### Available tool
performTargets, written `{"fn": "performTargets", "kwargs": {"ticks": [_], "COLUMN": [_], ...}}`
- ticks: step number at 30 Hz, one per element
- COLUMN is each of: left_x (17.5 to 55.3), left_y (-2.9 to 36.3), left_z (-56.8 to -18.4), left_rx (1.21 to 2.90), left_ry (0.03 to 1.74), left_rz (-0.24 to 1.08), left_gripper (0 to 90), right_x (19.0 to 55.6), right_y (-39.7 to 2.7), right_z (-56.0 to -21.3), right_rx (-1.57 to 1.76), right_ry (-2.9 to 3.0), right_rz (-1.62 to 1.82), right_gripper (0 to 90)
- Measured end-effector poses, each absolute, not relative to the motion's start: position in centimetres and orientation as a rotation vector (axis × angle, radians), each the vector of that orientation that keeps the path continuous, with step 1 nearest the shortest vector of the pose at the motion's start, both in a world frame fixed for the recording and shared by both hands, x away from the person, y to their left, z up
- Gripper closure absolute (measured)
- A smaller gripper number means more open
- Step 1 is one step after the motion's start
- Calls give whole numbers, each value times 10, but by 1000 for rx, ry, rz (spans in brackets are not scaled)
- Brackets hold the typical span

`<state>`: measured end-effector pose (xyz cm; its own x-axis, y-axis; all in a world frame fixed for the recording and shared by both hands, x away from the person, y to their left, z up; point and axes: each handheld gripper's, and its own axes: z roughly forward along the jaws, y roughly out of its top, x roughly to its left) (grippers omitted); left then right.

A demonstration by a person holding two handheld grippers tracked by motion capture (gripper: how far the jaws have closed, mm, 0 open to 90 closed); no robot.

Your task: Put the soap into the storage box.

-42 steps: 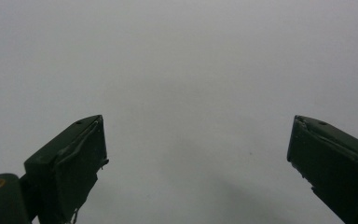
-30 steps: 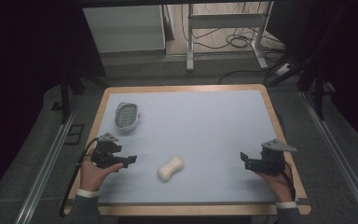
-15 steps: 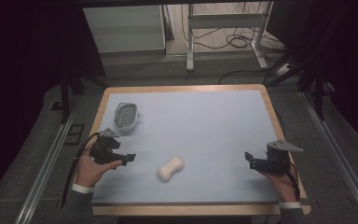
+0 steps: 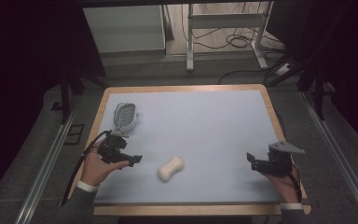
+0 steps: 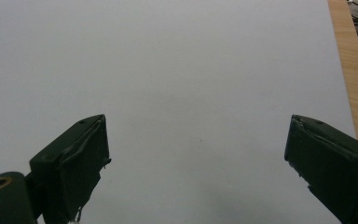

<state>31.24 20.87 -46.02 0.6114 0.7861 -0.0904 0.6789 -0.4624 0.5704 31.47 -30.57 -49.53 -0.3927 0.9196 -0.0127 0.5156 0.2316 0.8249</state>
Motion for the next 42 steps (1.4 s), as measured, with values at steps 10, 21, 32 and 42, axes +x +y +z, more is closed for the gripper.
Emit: {"fn": "performTargets", "kwargs": {"ticks": [10, 21, 32, 42], "left_x": [317, 319, 319, 317], "left_y": [185, 162, 143, 126], "left_z": [-457, -455, -455, -460], "left_rx": [2326, 2367, 2392, 2425], "left_ry": [1096, 1049, 1008, 984], "left_rz": [240, 231, 219, 215], "left_gripper": [152, 150, 149, 146], "right_x": [316, 317, 317, 317], "right_y": [-305, -304, -305, -305], "right_z": [-499, -500, -501, -501], "right_rx": [1317, 1323, 1323, 1328], "right_ry": [2013, 2018, 2017, 2018], "right_rz": [1025, 1021, 1015, 1010], "right_gripper": [62, 62, 62, 62]}}
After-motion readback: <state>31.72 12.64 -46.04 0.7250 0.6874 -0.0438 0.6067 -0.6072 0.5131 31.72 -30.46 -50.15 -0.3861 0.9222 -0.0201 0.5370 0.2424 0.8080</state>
